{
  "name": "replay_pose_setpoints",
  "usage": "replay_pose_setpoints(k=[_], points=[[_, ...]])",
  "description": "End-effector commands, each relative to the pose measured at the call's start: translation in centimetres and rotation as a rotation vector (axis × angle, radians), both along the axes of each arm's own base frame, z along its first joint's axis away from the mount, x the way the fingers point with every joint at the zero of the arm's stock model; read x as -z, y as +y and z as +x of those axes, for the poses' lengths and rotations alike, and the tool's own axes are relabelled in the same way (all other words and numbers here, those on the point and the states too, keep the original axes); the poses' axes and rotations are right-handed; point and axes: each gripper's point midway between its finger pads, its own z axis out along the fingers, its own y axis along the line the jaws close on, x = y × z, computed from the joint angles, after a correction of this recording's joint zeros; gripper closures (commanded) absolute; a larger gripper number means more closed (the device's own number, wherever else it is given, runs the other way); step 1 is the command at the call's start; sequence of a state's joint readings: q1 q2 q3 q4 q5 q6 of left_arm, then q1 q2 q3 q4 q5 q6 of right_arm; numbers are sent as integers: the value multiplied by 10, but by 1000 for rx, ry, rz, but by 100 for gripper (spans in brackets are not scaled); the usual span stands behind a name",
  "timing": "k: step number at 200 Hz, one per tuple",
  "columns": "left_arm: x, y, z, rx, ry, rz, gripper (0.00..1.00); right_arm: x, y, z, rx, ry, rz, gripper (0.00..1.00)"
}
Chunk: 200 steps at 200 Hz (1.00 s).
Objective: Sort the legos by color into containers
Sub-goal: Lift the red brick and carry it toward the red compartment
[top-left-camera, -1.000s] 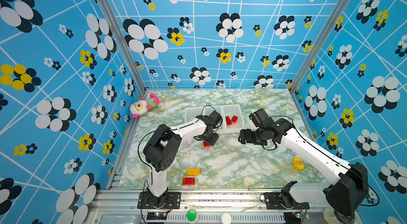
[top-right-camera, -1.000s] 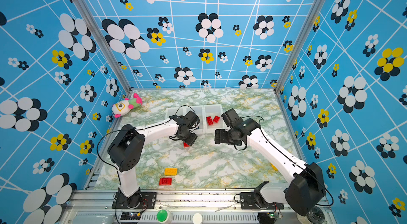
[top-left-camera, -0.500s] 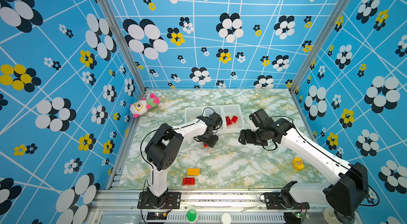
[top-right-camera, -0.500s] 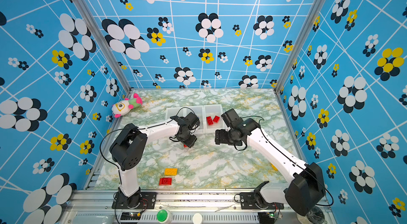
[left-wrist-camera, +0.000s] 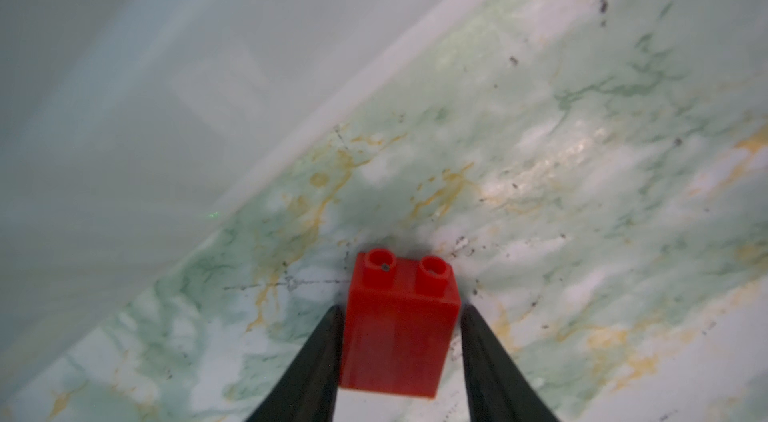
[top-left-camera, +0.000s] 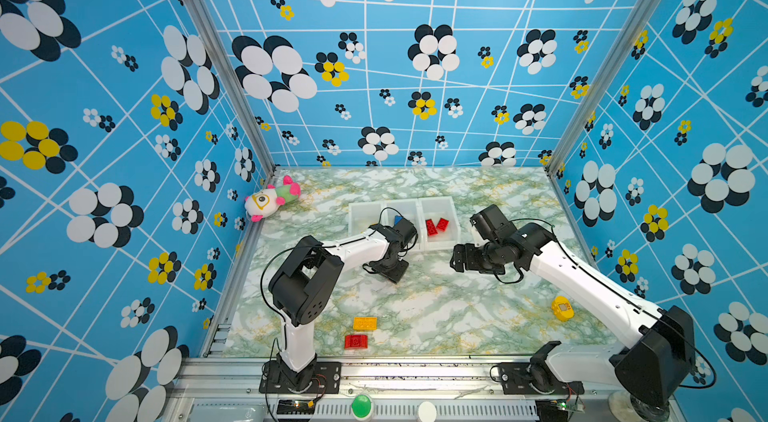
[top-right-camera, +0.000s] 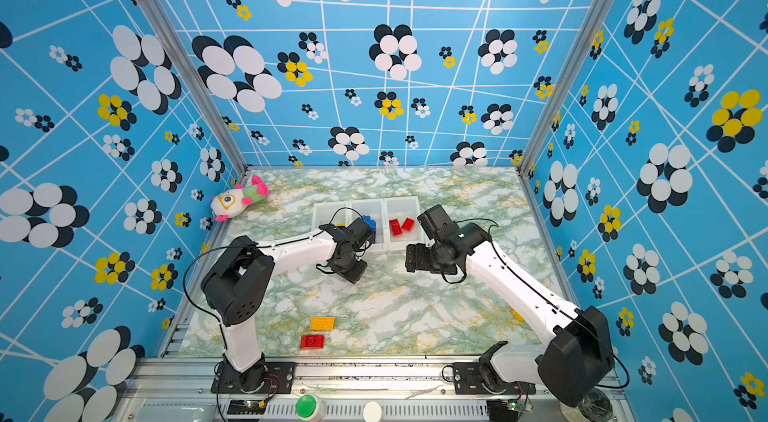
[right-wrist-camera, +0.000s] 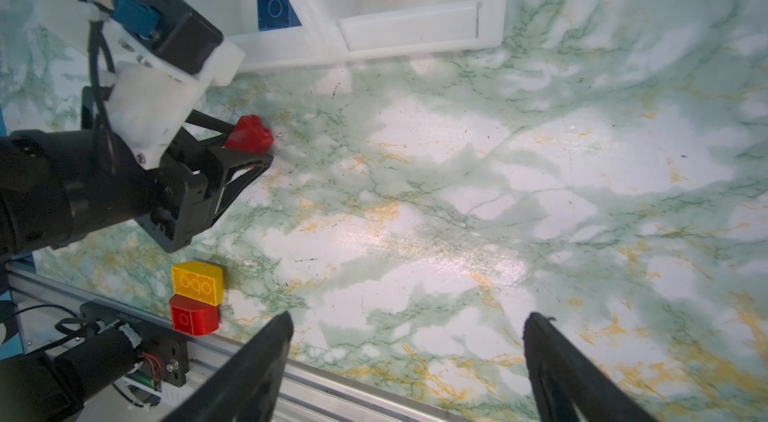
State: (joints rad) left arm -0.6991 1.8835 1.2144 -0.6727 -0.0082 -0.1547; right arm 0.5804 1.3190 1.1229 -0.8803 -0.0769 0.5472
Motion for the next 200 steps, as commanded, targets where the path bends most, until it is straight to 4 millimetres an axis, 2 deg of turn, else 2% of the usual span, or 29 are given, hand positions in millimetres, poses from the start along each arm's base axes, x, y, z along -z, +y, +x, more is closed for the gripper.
replay_pose_setpoints(k=[1,37,69,73,138,200], points=[[11,9,-11,-35,29,43,60,-6,-1,-2,12,-14,0,11],[5,6,-4,-52,-11,46,73,-5,-4,-4,17,-13,-2,11],[-4,0,-4,-55,-41,18,79,-4,-4,-4,21,-16,-1,11],[-13,-3,-2,-56,-59,-3,80,-4,-4,-5,20,-15,-1,11],[-69,-46,10,-32,-189,-167,81,-1,-3,-4,21,-11,2,11],[-97,-68,22,-12,-246,-236,83,5,-6,-9,42,-6,16,11]])
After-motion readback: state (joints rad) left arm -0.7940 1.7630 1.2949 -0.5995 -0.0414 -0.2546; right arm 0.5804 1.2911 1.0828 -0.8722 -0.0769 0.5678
